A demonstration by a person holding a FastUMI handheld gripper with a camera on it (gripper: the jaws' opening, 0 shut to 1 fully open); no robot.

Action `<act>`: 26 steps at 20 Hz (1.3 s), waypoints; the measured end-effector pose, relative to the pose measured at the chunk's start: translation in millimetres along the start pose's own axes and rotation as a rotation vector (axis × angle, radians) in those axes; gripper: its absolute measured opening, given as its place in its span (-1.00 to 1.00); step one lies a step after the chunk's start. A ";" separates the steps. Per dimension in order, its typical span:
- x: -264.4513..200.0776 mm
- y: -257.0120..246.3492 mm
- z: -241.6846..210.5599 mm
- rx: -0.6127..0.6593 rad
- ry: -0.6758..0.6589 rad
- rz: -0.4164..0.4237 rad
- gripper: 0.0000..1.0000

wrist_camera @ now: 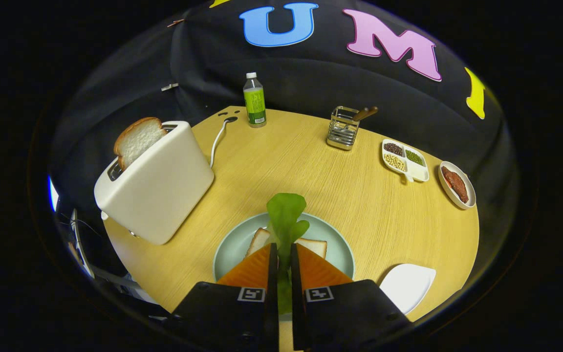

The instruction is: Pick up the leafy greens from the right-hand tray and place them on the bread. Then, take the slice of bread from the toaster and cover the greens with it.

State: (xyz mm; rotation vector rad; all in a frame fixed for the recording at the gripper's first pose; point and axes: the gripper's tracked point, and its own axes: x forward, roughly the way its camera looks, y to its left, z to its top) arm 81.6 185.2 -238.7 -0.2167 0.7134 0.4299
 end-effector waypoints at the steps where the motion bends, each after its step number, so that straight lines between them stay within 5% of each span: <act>1: 2.7 -1.2 -0.3 -0.007 0.005 -0.014 -0.57; 10: 13.1 8.7 -12.2 -0.032 0.039 -0.020 0.50; 11: 12.7 11.5 -10.6 -0.030 0.035 -0.015 0.89; 12: 9.6 13.7 -8.2 -0.029 0.027 -0.011 1.00; 18: -12.1 32.7 17.9 -0.024 -0.047 0.012 0.98; 26: -56.9 94.5 107.1 -0.056 -0.240 0.108 0.98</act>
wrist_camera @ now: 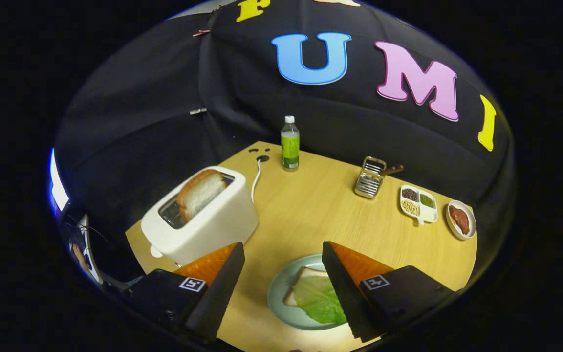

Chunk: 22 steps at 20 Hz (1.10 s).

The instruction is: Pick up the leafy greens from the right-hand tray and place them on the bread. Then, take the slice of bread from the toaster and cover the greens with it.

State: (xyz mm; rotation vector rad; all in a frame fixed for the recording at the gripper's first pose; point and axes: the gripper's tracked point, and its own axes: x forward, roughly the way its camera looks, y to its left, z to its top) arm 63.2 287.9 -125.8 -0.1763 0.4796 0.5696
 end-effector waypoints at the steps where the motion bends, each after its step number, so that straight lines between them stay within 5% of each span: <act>1: -1.9 10.8 12.4 0.000 -0.020 0.016 0.98; 10: 36.9 91.6 58.7 -0.005 -0.048 0.109 1.00; 22: 104.9 128.3 28.7 -0.038 0.101 0.035 0.92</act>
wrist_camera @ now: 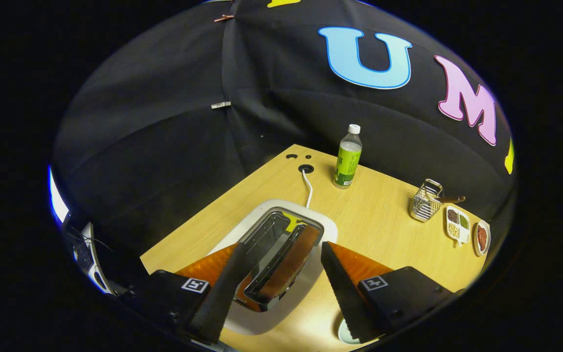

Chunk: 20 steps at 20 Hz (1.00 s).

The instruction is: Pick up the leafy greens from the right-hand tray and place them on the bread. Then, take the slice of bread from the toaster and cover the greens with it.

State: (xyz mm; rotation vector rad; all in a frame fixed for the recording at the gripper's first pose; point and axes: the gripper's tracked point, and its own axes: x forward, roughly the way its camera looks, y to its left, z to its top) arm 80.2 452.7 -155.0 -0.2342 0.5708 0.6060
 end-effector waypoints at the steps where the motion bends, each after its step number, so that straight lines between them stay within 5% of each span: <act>1: 1.3 -0.1 -1.0 -0.004 0.005 -0.006 0.80; 4: 3.5 -0.8 -0.2 -0.003 0.007 -0.025 0.52; 9: 3.0 -7.5 -1.5 0.037 0.028 -0.045 -0.43; 17: -17.9 1.2 21.6 0.137 -0.013 0.067 -0.81; 20: -38.3 -6.0 33.6 0.162 -0.051 0.095 -0.81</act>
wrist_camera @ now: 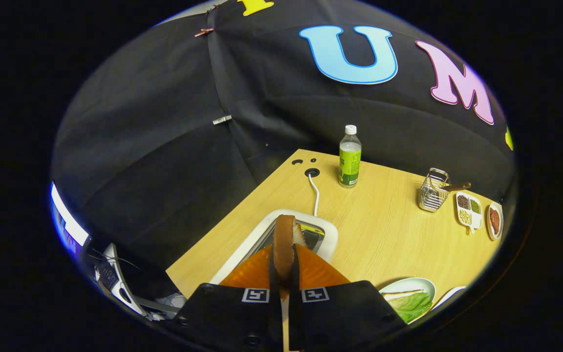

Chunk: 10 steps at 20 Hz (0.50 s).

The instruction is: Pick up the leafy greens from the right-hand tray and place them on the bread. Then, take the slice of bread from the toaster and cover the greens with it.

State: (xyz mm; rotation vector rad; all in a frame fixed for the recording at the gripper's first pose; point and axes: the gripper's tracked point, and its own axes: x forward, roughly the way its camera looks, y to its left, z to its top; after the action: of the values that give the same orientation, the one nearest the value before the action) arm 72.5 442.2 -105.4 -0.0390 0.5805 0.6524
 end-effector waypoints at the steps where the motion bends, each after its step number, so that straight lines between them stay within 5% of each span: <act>1: -6.5 -3.5 6.4 0.009 -0.015 -0.001 -0.81; 10: -73.2 -46.0 34.4 0.076 -0.119 -0.045 -0.82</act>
State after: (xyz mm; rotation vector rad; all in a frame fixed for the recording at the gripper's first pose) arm 69.4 371.5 -44.9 0.0570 0.4878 0.5841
